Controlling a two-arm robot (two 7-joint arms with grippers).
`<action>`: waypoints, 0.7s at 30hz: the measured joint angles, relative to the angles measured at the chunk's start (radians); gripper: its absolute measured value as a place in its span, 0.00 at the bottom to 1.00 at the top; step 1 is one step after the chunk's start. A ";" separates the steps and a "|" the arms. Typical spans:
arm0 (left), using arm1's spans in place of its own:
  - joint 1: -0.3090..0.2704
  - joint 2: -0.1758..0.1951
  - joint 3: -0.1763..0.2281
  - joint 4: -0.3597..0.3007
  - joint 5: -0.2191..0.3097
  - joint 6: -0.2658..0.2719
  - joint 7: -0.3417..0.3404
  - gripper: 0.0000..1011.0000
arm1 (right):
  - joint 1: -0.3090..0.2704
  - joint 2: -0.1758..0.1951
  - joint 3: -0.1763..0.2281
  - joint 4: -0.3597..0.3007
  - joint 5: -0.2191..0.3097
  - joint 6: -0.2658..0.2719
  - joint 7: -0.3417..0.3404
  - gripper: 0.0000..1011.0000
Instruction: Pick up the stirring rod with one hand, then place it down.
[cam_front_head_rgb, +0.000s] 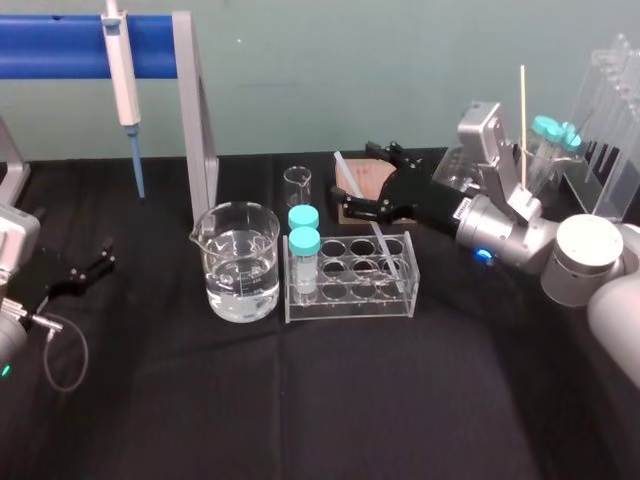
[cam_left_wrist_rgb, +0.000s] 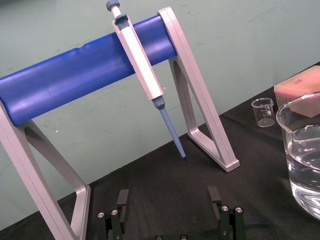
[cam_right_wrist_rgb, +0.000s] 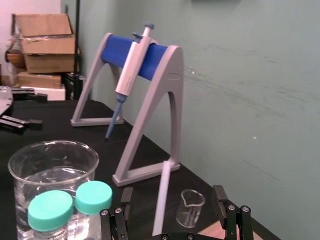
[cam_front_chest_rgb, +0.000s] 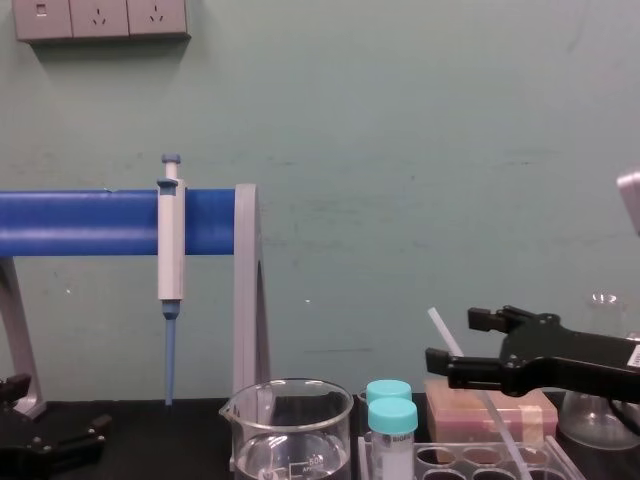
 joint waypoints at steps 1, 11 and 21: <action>0.000 0.000 0.000 0.000 0.000 0.000 0.000 0.99 | 0.004 -0.004 0.000 0.007 0.000 -0.002 0.006 0.99; 0.000 0.000 0.000 0.000 0.000 0.000 0.000 0.99 | 0.027 -0.036 0.005 0.062 -0.007 -0.002 0.053 0.99; 0.000 0.000 0.000 0.000 0.000 0.000 0.000 0.99 | 0.025 -0.042 0.017 0.069 -0.017 0.020 0.044 0.99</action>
